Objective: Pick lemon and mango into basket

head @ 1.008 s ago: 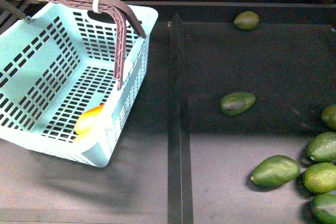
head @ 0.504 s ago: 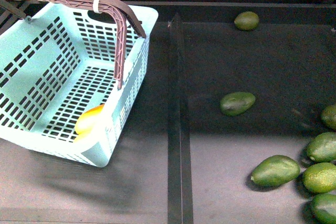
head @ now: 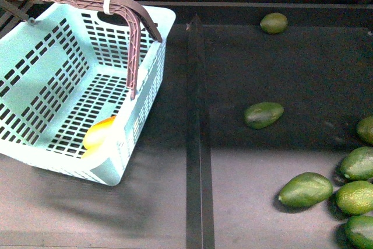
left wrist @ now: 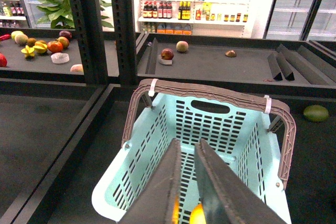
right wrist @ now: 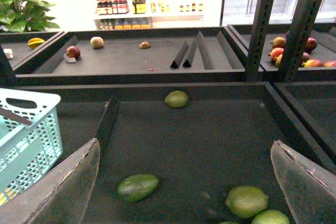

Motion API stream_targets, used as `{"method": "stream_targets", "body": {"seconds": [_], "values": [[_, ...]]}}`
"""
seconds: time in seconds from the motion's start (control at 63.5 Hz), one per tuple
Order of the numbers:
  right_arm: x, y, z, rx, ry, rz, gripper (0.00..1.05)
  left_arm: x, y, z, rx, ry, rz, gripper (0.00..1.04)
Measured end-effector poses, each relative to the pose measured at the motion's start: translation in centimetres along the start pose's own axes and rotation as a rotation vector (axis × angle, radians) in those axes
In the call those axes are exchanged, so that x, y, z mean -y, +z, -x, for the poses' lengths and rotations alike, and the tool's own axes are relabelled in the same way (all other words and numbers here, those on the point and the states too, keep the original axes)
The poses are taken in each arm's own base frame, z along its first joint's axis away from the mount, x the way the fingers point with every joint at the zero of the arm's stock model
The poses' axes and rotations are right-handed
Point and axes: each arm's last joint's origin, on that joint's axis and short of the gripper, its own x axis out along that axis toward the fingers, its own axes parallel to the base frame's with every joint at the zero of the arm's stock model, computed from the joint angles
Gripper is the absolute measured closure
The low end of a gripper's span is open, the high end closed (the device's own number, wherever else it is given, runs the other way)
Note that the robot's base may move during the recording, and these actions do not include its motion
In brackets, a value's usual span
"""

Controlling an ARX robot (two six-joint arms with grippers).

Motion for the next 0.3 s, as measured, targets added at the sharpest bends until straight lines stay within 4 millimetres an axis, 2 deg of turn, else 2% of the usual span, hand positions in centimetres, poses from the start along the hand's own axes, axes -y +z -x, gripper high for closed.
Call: {"method": "stream_targets", "body": {"seconds": [0.299], "values": [[0.00,0.00,0.00,0.000,0.000,0.000,0.09,0.00,0.00,0.00,0.000,0.000,0.000,0.15]]}}
